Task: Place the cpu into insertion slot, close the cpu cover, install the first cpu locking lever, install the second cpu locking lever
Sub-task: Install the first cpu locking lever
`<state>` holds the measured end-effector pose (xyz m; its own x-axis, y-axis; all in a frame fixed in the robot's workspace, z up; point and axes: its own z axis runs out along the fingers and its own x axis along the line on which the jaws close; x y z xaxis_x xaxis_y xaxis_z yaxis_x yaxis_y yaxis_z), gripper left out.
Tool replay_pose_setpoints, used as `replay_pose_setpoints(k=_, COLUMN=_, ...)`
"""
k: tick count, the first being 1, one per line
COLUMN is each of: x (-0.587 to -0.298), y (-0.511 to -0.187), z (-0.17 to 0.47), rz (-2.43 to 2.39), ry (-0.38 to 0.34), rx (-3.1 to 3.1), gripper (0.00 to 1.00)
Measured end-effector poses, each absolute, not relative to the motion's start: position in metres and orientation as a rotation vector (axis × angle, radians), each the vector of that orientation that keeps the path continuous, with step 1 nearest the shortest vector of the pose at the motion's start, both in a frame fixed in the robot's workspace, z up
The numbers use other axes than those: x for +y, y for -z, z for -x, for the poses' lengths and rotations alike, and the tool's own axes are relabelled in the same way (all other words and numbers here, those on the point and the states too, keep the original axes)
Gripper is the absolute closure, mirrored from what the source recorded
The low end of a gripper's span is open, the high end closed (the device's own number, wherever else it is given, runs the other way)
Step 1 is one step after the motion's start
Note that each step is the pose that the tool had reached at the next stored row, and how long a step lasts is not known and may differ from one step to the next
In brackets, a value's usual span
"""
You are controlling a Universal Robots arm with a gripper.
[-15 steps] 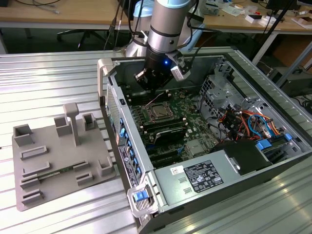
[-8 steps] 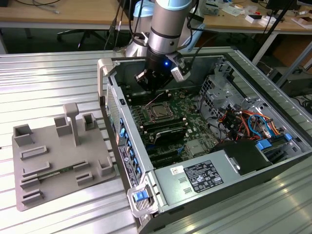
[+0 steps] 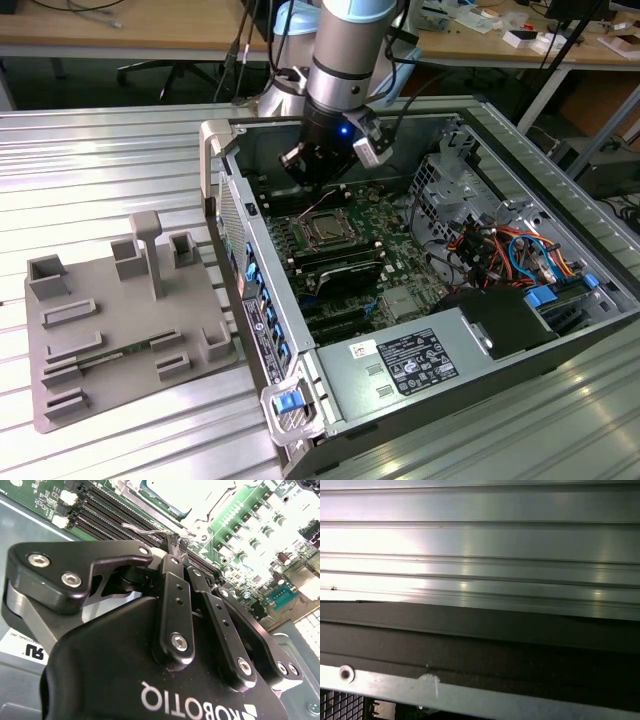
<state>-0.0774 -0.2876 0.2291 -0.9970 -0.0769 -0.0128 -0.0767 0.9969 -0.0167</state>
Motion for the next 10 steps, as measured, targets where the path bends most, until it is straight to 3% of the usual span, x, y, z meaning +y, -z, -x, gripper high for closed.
replay_pose_setpoints(k=10, x=-0.2870, y=-0.2285, z=0.0756, rz=0.120, ry=0.026, rx=3.126, gripper=0.89)
